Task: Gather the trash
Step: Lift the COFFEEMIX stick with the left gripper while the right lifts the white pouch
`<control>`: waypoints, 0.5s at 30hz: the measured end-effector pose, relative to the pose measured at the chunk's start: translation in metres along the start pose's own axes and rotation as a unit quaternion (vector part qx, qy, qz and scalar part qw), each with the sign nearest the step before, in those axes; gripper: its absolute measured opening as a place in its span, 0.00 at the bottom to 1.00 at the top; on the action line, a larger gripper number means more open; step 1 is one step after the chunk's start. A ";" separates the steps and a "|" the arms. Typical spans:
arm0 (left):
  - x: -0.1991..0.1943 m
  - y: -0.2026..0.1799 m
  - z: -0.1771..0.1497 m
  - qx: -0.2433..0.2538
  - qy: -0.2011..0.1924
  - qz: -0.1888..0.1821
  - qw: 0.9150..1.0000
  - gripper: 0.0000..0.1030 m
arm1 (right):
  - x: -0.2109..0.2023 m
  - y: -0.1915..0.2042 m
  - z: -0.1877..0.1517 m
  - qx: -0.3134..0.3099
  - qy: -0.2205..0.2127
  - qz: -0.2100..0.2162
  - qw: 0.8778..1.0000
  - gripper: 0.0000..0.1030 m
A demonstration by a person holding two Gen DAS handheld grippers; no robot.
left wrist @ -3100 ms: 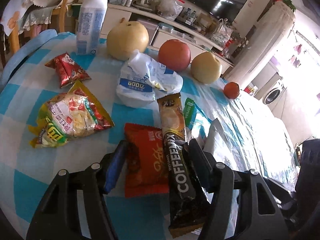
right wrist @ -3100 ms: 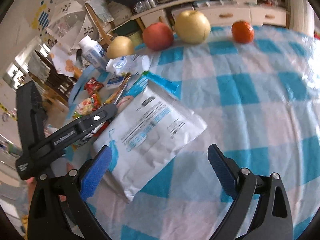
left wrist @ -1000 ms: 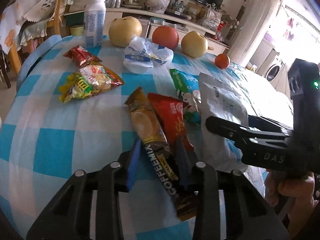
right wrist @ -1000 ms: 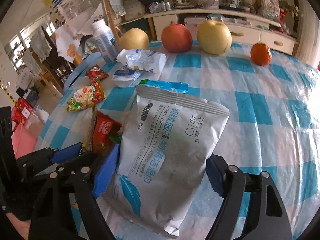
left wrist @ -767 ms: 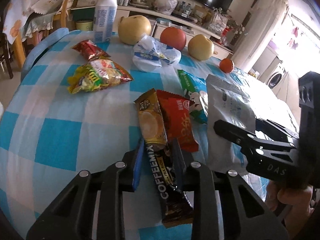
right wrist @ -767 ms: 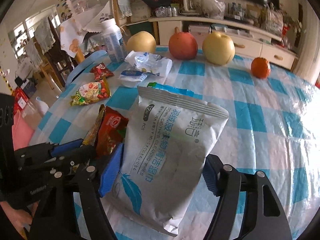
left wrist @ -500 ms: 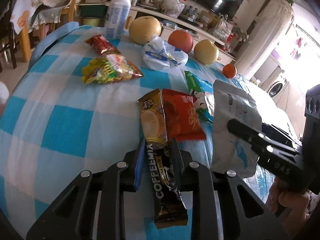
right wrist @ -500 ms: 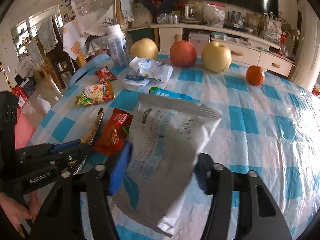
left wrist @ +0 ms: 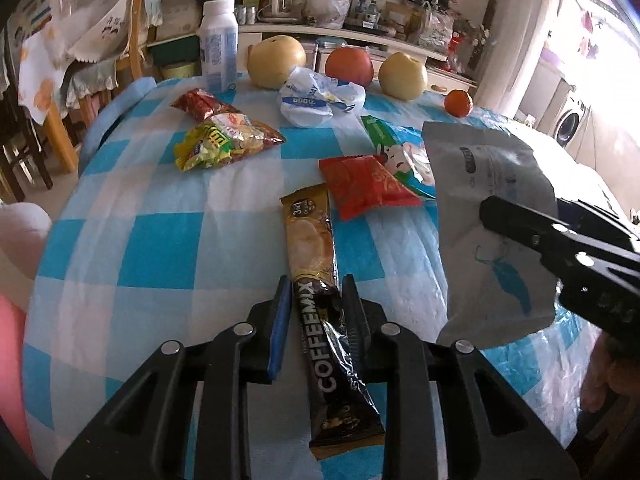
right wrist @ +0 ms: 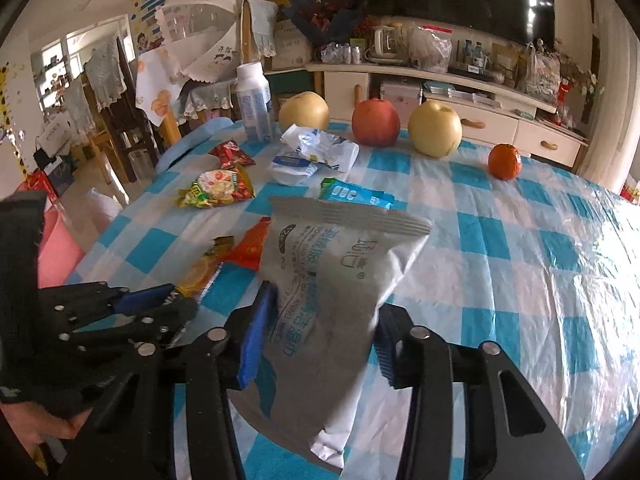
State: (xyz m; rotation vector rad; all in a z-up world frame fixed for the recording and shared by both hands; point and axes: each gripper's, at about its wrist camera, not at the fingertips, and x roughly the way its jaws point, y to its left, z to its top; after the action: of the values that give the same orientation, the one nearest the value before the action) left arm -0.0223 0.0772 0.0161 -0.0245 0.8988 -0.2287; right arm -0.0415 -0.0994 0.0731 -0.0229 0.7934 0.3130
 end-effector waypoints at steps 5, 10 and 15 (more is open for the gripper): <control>-0.004 0.009 -0.001 -0.014 -0.005 -0.010 1.000 0.15 | -0.008 0.007 -0.003 0.000 -0.006 0.000 1.000 0.37; -0.013 0.026 -0.002 -0.047 -0.012 -0.025 0.999 0.10 | -0.013 0.010 -0.003 0.016 -0.007 0.015 1.000 0.35; -0.028 0.048 0.000 -0.078 -0.030 -0.044 0.996 0.09 | -0.020 0.017 0.000 0.024 -0.016 0.026 0.999 0.24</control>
State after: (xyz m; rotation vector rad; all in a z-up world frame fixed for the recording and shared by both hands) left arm -0.0299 0.1298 0.0323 -0.2148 0.8547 -0.2375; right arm -0.0599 -0.0889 0.0890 0.0471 0.7712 0.3422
